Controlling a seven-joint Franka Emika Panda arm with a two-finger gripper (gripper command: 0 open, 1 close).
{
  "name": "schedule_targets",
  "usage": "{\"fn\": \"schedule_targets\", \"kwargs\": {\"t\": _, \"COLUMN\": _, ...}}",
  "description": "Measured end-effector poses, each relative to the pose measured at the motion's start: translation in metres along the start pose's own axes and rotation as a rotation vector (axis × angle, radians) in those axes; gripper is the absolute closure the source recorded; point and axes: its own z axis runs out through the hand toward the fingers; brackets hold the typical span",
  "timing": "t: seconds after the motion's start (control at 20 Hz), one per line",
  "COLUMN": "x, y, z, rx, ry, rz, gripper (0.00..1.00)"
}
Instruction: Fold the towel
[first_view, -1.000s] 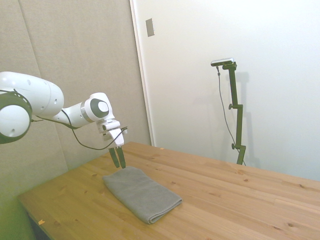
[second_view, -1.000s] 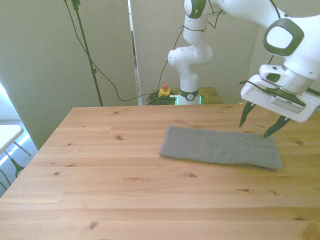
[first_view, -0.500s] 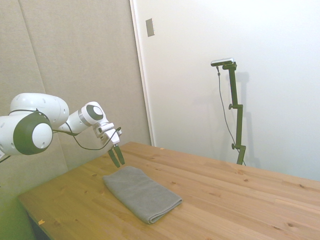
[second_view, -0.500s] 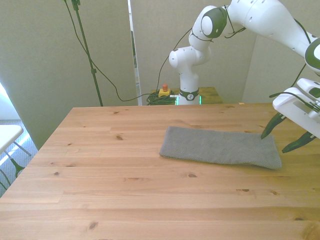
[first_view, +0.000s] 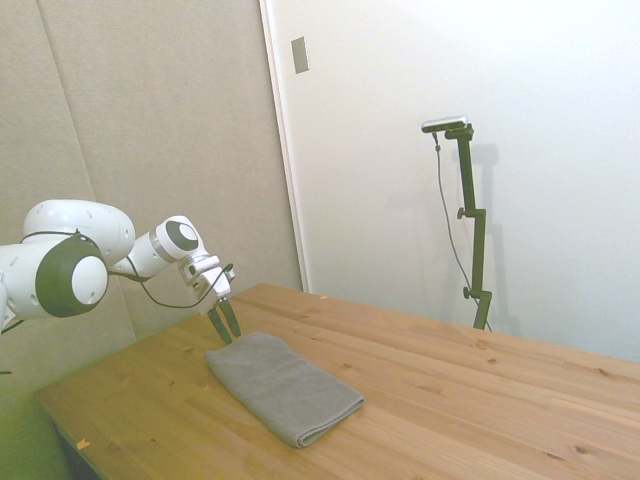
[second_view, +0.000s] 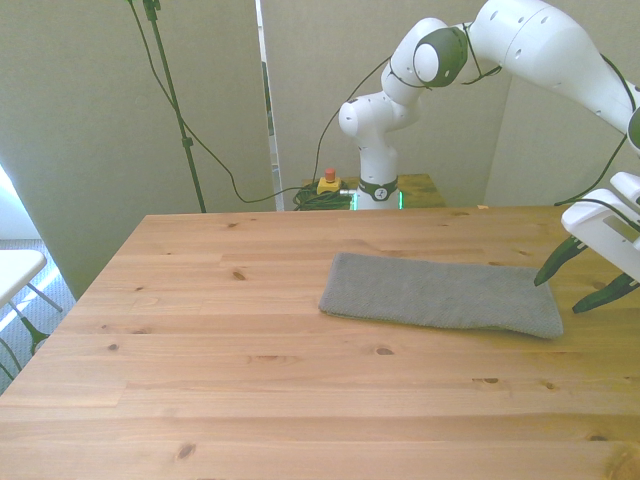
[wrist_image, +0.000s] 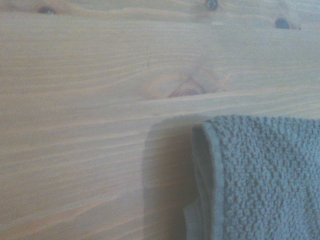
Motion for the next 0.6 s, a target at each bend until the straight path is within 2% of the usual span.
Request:
{"fn": "schedule_targets", "kwargs": {"t": 0.4, "x": 0.016, "y": 0.009, "z": 0.022, "rx": -0.048, "ry": 0.016, "rz": 0.019, "gripper": 0.0}}
{"fn": "schedule_targets", "kwargs": {"t": 0.45, "x": 0.018, "y": 0.011, "z": 0.024, "rx": -0.052, "ry": 0.016, "rz": 0.021, "gripper": 1.0}}
{"fn": "schedule_targets", "kwargs": {"t": 0.6, "x": 0.023, "y": 0.018, "z": 0.031, "rx": -0.052, "ry": 0.021, "rz": 0.022, "gripper": 1.0}}
